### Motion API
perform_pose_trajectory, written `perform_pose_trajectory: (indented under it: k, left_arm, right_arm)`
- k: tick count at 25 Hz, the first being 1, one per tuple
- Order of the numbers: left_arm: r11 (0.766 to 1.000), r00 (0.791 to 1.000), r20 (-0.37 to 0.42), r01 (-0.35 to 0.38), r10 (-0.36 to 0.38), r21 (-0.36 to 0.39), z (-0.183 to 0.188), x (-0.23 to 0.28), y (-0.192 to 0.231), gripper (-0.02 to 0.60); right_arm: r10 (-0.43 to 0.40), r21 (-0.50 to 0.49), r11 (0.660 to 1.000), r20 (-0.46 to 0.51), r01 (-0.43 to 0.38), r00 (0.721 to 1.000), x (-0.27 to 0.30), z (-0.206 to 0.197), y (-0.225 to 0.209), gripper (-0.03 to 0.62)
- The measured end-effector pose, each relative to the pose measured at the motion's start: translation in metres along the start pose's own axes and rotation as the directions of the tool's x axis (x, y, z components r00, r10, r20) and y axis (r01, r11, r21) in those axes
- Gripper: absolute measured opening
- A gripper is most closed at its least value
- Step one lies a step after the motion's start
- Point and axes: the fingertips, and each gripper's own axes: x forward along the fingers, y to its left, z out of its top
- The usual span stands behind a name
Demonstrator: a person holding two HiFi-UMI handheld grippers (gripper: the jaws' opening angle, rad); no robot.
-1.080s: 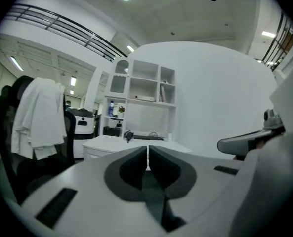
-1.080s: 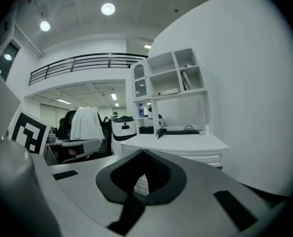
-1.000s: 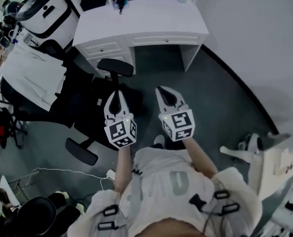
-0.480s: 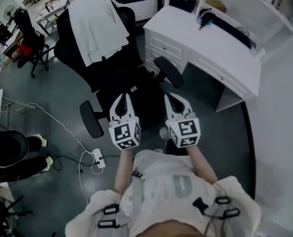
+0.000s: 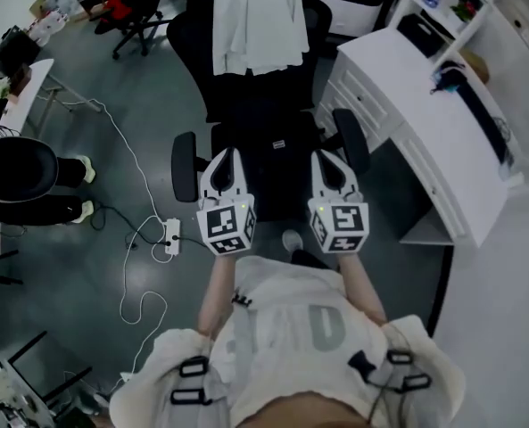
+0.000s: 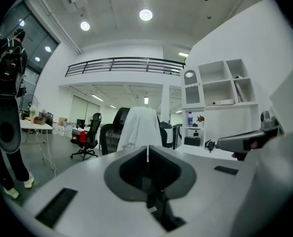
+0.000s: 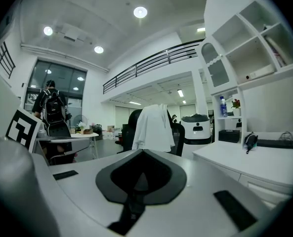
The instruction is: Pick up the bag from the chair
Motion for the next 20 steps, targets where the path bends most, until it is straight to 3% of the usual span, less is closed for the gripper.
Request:
perform_pose_trajectory:
  k: [4,12,20]
  left_arm:
    - [0.998,0.998,-0.020,-0.064,0.063,-0.026,-0.005,-0.001,-0.003,0.015]
    - [0.992,0.992,-0.012,-0.126,0.125,-0.019,-0.001,0.008,-0.027,0.015]
    - [0.989,0.990,-0.016,-0.142,0.142,-0.030,0.001,0.008,-0.019,0.015]
  right_arm:
    - [0.064,-0.015,0.998,-0.023,-0.064,0.998,0.010,-0.004,-0.007,0.006]
    - [0.178,-0.023,0.984,-0.029,-0.178,0.984,0.022,-0.003,-0.024,0.006]
    - [0.165,0.036,0.986,-0.053,-0.163,0.985,0.038,-0.008,-0.038,0.006]
